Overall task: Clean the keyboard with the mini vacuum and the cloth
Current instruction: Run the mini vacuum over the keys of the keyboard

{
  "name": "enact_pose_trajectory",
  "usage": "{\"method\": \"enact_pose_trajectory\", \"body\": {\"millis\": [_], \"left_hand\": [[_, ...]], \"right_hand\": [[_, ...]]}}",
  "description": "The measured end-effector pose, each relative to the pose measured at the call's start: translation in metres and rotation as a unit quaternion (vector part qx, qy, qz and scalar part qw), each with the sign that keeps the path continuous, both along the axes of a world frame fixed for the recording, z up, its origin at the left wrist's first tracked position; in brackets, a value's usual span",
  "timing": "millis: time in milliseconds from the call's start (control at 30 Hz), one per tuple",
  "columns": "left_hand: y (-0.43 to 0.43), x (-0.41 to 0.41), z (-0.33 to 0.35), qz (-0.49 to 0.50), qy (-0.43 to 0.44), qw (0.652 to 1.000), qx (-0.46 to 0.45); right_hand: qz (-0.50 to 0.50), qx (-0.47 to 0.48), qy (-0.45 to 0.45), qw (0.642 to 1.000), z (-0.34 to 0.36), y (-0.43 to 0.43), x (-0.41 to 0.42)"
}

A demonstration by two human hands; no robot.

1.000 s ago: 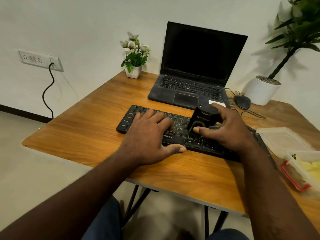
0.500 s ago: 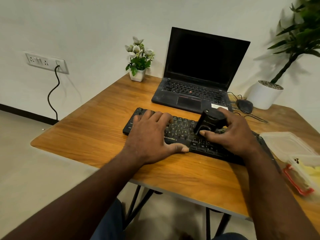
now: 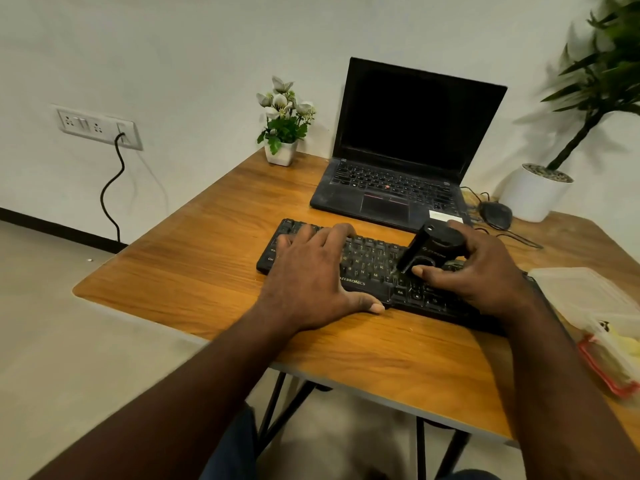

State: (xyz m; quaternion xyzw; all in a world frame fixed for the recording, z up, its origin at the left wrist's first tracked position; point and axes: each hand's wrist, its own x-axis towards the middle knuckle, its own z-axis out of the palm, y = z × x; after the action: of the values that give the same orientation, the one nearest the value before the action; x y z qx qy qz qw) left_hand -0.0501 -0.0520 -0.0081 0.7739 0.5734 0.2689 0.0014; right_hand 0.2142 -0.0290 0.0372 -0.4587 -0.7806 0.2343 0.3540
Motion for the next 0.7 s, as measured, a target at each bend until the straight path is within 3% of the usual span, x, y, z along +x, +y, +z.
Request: {"method": "enact_pose_trajectory", "body": {"millis": [300, 467, 700], "left_hand": [[0.0, -0.001, 0.0, -0.007, -0.008, 1.0, -0.005], [0.001, 0.0, 0.0, -0.002, 0.002, 1.0, -0.003], [0.0, -0.001, 0.0, 0.002, 0.006, 1.0, 0.004]], "right_hand": [[0.049, 0.071, -0.017, 0.996, -0.009, 0.01, -0.05], [-0.046, 0.118, -0.035, 0.991, -0.01, 0.017, -0.039], [0.018, 0.073, -0.002, 0.997, -0.012, 0.018, -0.056]]}}
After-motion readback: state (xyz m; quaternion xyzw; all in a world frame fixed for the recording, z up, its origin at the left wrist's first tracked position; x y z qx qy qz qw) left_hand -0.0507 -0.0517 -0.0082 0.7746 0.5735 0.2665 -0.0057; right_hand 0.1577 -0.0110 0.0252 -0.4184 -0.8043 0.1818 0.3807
